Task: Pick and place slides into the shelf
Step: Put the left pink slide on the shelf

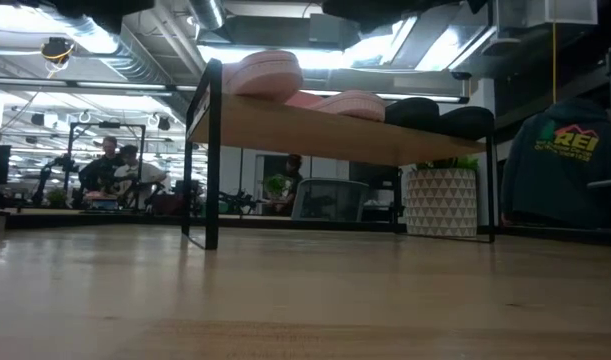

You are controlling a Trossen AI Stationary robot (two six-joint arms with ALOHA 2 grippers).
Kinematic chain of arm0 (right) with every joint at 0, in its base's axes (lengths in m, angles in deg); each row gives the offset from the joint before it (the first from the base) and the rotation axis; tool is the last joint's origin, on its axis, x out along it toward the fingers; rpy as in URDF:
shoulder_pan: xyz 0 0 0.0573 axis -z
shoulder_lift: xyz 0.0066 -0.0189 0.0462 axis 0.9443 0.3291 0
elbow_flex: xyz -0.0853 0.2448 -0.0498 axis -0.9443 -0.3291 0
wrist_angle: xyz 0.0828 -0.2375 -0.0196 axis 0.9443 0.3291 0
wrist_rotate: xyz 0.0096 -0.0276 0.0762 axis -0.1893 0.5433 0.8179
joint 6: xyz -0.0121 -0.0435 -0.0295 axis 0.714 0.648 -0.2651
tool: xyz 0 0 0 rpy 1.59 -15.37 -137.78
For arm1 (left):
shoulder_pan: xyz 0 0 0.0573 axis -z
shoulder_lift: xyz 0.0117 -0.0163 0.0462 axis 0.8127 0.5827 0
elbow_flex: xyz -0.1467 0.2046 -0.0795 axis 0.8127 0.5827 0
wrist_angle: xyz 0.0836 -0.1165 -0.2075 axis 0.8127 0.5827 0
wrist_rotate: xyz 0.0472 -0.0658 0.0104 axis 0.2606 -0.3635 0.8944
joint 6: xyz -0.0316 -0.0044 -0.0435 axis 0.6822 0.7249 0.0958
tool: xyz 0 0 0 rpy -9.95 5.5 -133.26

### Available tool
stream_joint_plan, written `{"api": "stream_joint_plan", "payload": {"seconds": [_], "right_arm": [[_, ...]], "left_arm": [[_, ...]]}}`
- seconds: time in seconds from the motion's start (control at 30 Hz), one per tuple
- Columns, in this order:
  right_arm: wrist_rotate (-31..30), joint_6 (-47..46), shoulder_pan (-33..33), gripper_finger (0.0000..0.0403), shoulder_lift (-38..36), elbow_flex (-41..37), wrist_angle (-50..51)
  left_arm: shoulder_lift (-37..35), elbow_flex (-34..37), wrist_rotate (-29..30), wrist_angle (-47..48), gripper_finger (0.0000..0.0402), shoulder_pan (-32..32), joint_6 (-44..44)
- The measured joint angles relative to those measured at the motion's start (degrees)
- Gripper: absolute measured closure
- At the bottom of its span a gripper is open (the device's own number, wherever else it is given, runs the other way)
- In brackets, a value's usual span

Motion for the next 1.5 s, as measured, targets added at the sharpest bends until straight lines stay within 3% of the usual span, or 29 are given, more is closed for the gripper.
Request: {"api": "stream_joint_plan", "payload": {"seconds": [0.2,0.53,0.7,0.87,1.0,1.17,1.4,1.5], "right_arm": [[0.0,-0.2,0.0,0.0395,0.0,0.0,0.0],[1.5,-2.4,-2.1,0.0392,-0.2,0.0,0.5],[1.2,-1.6,-5.6,0.0399,-0.8,-0.1,0.6],[-7.9,-1.7,-8.9,0.0396,-0.8,-3.4,-1.4],[-10.2,-3.5,-10.2,0.0399,-1.3,-7.1,-6.0],[-10.8,-5.0,-11.1,0.0395,-2.2,-11.8,-12.2],[-14.0,-6.5,-12.2,0.0399,-4.6,-22.5,-27.1],[-13.8,-6.8,-12.4,0.0398,-5.3,-25.9,-31.7]], "left_arm": [[0.0,0.0,0.2,0.0,0.0401,-2.5,2.7],[-0.4,0.0,-0.3,-0.2,0.0401,-12.6,4.2],[-0.3,-0.8,-8.8,0.1,0.0401,-19.3,4.2],[-0.1,-4.0,-19.8,1.6,0.0401,-27.6,4.8],[1.3,-5.5,-27.9,4.8,0.0401,-33.8,6.1],[5.1,-6.7,-31.5,4.8,0.0401,-40.2,5.2],[11.1,-10.6,-49.3,5.4,0.0402,-51.0,1.0],[13.7,-13.7,-52.4,9.1,0.0402,-56.5,1.1]]}}
